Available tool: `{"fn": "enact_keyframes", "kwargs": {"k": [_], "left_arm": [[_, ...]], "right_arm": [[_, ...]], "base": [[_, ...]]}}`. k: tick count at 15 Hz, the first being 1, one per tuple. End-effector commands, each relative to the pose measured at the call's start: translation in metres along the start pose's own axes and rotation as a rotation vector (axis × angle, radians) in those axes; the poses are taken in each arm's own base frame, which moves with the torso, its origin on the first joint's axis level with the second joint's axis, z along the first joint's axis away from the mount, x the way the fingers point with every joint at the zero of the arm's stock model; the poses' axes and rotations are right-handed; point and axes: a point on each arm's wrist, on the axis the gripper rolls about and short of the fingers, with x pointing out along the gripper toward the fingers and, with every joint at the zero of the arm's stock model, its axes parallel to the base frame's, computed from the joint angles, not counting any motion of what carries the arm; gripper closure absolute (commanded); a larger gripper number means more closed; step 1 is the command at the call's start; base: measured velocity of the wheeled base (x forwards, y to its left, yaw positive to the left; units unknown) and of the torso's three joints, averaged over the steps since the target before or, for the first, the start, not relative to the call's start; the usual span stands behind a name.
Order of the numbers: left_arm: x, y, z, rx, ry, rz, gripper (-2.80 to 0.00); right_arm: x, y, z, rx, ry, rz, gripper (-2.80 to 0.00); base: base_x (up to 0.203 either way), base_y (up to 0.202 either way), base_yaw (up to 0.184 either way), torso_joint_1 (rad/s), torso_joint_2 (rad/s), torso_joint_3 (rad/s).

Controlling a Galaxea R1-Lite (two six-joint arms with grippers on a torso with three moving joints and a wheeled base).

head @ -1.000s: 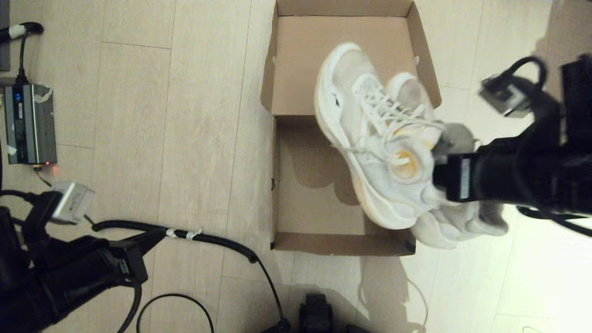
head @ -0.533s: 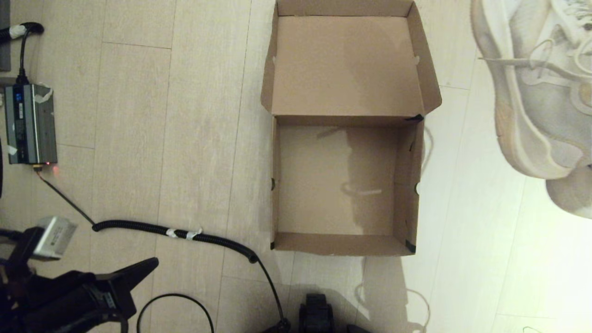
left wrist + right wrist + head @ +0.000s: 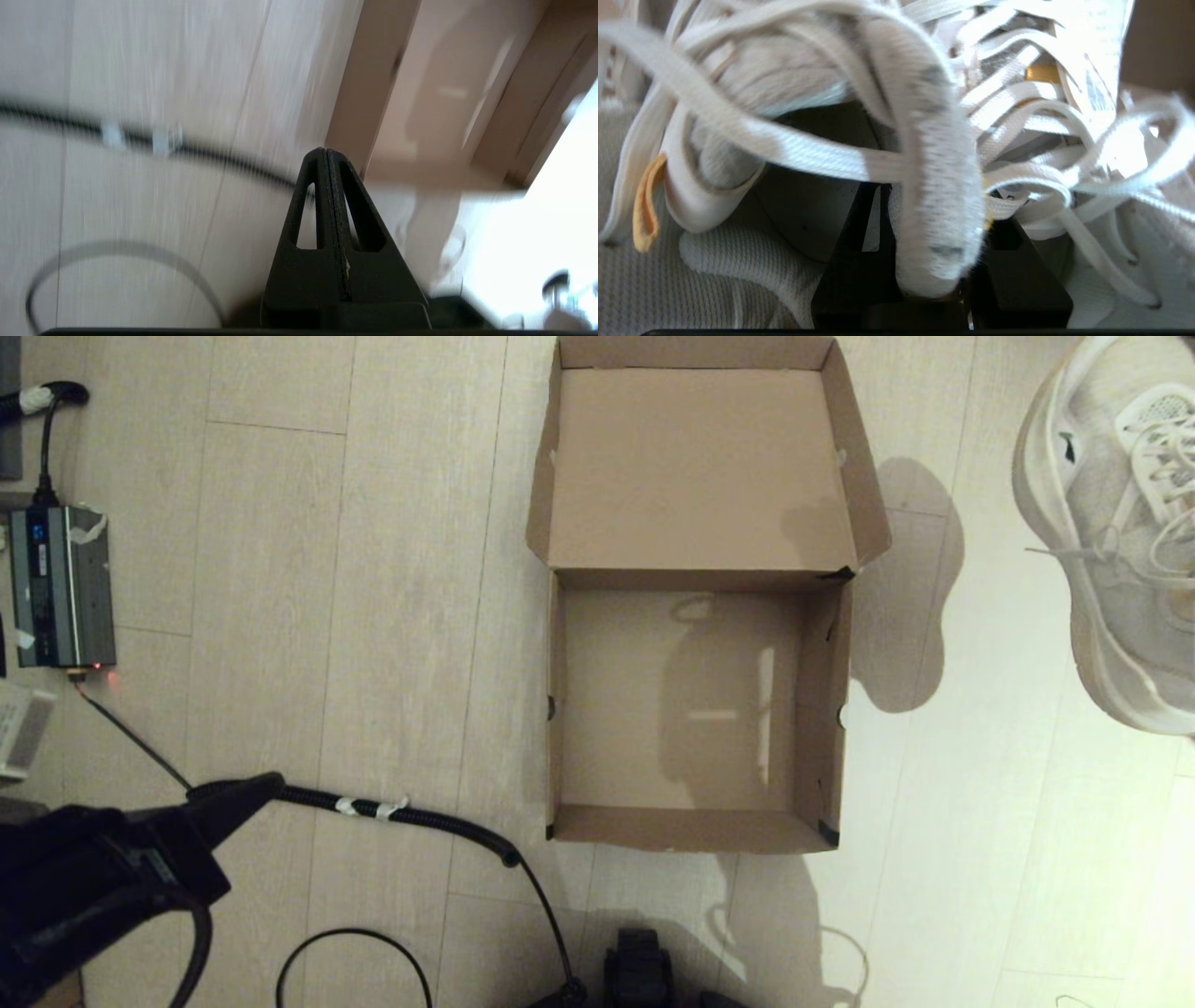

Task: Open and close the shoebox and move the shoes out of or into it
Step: Put the shoes out of the shoe box

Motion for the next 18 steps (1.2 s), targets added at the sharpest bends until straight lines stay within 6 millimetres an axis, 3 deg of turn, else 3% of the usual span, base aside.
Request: {"fn": "enact_keyframes", "kwargs": {"k": [1, 4, 8, 10, 14, 15, 18], "left_arm": [[-0.001, -0.006, 0.024, -0.004, -0.078, -0.015, 0.00], [0.002, -0.013, 0.051, -0.009, -0.138, -0.030, 0.00], [0.016, -0.014, 0.059, -0.009, -0.121, -0.032, 0.00], [0.015, -0.014, 0.060, -0.009, -0.125, -0.036, 0.00], [0.006, -0.015, 0.066, -0.008, -0.149, -0.033, 0.00], [0.003, -0.015, 0.067, -0.008, -0.154, -0.035, 0.00], [-0.013, -0.017, 0.073, -0.015, -0.198, -0.052, 0.00]], "right_arm": [[0.052, 0.011, -0.011, -0.024, 0.092, -0.044, 0.00], [0.118, 0.017, -0.026, -0.042, 0.136, -0.094, 0.00], [0.184, 0.027, -0.056, -0.071, 0.179, -0.105, 0.00], [0.200, 0.032, -0.064, -0.079, 0.154, -0.092, 0.00], [0.210, 0.037, -0.077, -0.131, 0.195, -0.080, 0.00], [0.212, 0.038, -0.080, -0.135, 0.204, -0.080, -2.80], [0.198, 0.036, -0.079, -0.157, 0.204, -0.071, -2.80]], "base": [[0.000, 0.000, 0.000, 0.000, 0.00, 0.000], [0.000, 0.000, 0.000, 0.000, 0.00, 0.000], [0.000, 0.000, 0.000, 0.000, 0.00, 0.000], [0.000, 0.000, 0.000, 0.000, 0.00, 0.000], [0.000, 0.000, 0.000, 0.000, 0.00, 0.000], [0.000, 0.000, 0.000, 0.000, 0.00, 0.000], [0.000, 0.000, 0.000, 0.000, 0.00, 0.000]]}}
